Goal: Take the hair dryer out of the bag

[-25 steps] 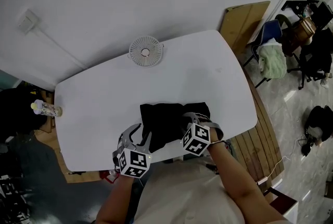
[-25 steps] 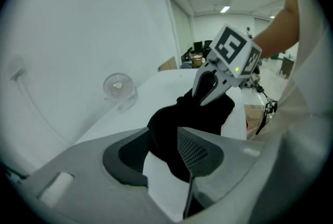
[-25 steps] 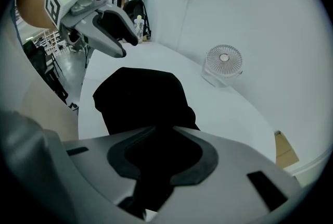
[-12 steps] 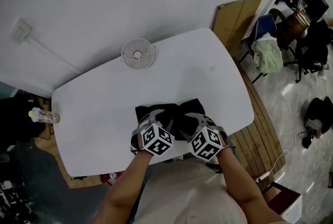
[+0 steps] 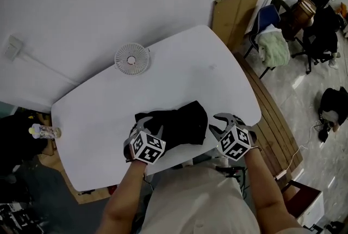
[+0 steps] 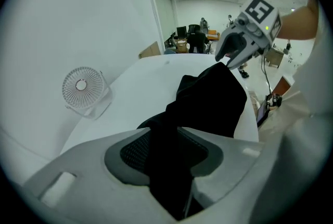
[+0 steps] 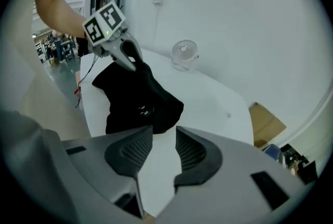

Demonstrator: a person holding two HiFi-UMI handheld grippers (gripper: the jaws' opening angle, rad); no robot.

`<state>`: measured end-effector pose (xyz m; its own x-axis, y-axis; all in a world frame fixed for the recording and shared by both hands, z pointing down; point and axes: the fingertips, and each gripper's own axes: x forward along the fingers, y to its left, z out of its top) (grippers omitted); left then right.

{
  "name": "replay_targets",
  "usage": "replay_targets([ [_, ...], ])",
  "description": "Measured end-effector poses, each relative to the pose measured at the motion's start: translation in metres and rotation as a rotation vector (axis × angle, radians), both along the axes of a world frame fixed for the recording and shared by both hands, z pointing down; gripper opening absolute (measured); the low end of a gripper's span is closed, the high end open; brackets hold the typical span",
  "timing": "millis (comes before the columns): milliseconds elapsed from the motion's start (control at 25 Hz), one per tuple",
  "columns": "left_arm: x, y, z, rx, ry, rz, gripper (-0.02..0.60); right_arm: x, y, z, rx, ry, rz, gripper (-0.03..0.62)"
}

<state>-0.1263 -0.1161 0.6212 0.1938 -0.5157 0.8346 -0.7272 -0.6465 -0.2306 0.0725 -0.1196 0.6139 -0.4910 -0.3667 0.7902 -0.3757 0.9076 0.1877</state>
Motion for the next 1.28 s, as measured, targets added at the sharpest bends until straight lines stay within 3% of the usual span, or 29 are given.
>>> replay_targets([
  [440,-0.030,0.004,-0.014,-0.031,0.018,-0.119,0.161,-0.055,0.018,0.014,-0.031,0.044,-0.220,0.165],
  [840,-0.052,0.009,-0.013,-0.037,0.067,-0.192,0.160,-0.086,0.010,0.040,-0.080,0.079,-0.283,0.179],
  [1080,-0.054,0.008,-0.012,-0.034,0.090,-0.201,0.160,-0.092,0.011,0.060,-0.092,0.180,-0.332,0.179],
  [1280,-0.053,0.006,-0.010,-0.046,0.180,-0.244,0.161,-0.091,0.010,0.067,-0.099,0.223,-0.324,0.172],
])
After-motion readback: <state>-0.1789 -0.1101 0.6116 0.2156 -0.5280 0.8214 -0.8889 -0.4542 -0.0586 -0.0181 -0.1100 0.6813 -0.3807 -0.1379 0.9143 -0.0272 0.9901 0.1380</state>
